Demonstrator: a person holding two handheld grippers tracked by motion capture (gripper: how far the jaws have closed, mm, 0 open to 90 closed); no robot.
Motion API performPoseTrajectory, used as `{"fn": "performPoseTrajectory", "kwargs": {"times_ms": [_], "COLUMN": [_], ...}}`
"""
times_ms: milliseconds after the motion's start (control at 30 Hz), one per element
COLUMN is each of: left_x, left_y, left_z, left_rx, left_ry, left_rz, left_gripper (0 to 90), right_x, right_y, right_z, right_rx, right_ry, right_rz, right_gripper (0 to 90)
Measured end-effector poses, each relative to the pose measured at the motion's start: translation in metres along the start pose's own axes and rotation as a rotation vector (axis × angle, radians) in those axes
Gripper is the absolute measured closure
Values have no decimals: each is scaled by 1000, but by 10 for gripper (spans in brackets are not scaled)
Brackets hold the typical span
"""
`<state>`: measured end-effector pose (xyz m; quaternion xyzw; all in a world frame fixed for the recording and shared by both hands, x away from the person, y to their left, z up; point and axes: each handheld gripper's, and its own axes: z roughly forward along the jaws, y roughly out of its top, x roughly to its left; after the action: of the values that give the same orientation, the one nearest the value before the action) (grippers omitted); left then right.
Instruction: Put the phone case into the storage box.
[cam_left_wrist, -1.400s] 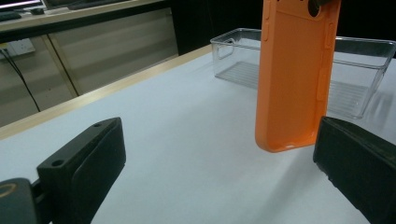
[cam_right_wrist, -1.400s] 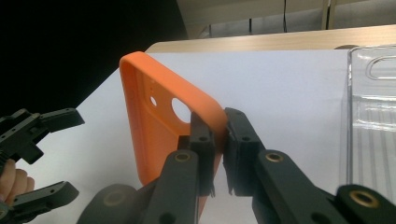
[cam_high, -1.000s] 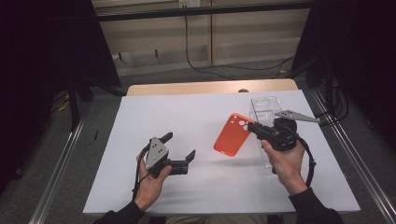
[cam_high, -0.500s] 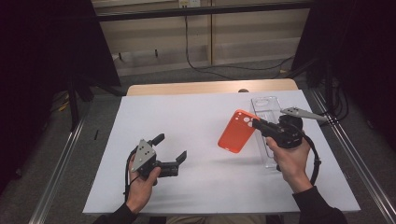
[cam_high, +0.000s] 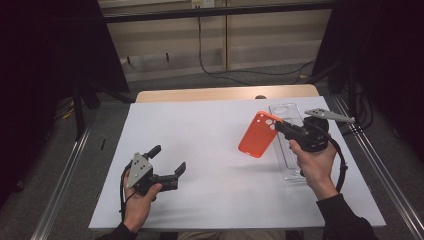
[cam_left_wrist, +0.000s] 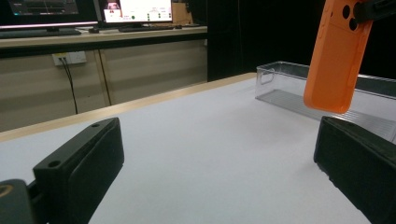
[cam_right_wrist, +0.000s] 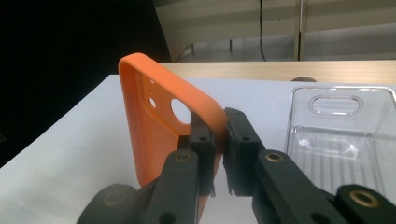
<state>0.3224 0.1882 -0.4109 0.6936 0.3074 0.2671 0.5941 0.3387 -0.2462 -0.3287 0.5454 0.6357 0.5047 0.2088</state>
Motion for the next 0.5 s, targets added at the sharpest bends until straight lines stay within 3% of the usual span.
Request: {"fn": "performPoseTrajectory", "kwargs": {"times_ms": [500], "left_x": [7], "left_y": [-6], "left_z": [-14], "left_rx": [-1], "left_ry": [42], "left_rz": [-14], "left_gripper": [18], "right_x": [-8], "right_y": [19], "right_z": [-3], "right_rx": [-28], "right_ry": [-28], "right_rz": [-28], "right_gripper": [823]}}
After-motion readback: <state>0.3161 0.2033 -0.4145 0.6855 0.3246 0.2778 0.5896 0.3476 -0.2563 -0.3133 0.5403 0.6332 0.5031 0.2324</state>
